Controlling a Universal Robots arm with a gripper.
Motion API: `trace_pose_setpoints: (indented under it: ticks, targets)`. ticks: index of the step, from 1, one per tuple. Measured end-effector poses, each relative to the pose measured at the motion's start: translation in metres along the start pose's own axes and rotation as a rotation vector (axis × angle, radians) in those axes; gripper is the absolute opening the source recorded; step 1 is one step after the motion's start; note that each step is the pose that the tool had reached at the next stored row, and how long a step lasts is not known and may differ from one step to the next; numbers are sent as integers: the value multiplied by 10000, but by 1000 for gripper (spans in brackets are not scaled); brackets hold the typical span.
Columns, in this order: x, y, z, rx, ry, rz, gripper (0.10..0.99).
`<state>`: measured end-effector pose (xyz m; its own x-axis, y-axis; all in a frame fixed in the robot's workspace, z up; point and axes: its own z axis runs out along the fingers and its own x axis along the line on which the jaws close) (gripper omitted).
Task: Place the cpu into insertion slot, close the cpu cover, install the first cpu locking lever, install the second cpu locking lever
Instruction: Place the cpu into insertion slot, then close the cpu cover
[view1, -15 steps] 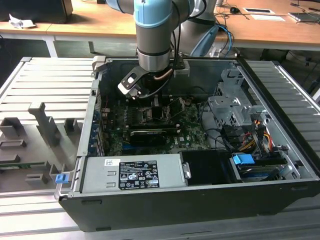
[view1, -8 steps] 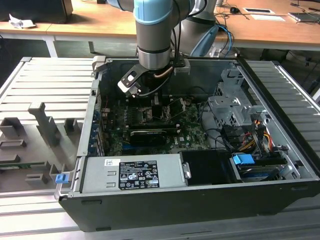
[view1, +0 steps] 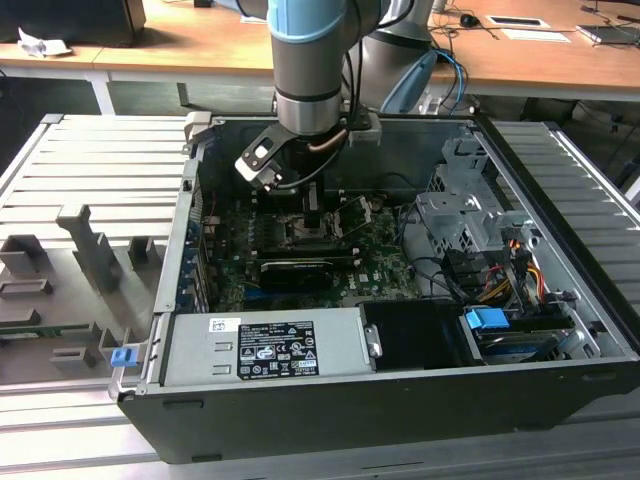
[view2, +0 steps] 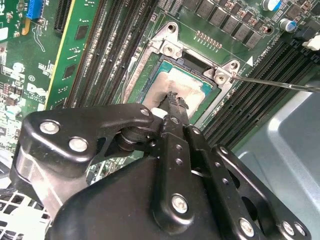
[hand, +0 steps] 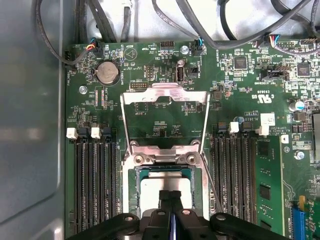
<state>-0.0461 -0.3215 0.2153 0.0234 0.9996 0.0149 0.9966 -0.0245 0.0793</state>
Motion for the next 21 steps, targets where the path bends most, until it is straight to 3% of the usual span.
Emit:
trace_pose_setpoints:
  ticks: [15,21]
  targets:
    - [0,30,-30,3,0,1,106]
    - [5,36,-102,1,-45,-3,106]
